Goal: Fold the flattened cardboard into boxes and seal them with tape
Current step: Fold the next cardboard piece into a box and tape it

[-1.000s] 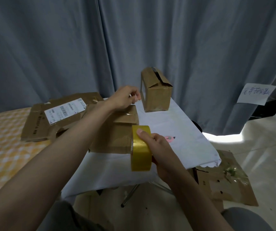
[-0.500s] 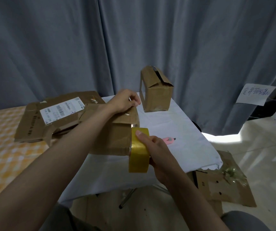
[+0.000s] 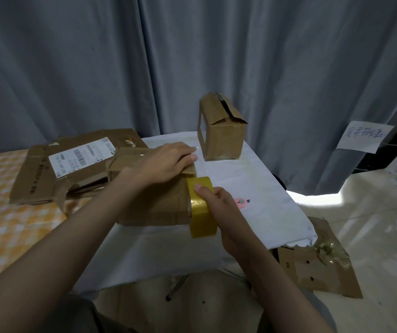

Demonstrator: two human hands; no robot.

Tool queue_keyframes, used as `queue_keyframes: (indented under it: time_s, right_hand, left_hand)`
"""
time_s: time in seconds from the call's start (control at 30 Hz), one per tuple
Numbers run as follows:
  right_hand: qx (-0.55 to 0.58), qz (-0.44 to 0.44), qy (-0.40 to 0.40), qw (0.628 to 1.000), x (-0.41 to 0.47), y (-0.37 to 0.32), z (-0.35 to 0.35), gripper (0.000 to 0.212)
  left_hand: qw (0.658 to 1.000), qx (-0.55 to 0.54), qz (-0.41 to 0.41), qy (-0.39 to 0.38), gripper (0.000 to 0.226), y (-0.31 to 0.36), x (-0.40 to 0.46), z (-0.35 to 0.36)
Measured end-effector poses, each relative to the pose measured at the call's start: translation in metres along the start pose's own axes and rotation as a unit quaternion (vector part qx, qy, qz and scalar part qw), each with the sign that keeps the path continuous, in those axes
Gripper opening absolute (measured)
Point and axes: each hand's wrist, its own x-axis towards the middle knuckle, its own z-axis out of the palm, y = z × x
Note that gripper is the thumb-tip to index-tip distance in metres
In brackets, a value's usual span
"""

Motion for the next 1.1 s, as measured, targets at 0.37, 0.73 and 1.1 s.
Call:
queue_keyframes:
  time_s: [0.37,0.73,1.1]
  right_hand:
    - [-0.04,0.025,-0.006,0.999,0.018,0.024,0.005,0.029]
    - [-0.031,0.014,-0.049,0.998,0.017,0.028,0.023,0.025]
    - [-0.071,0.004,-0.028,0.997,0.008,0.027,0.019,0.027]
  left_hand:
    - [0.983,0.134,-0.079,-0.1,0.074,-0.011,-0.019,0.019]
    - [0.965,0.175,-0.069,-0.183,0.08,-0.034,-0.038,0.0]
    - [0.992,0.095,-0.016,-0.084,0.082,-0.038,-0.059,0.014]
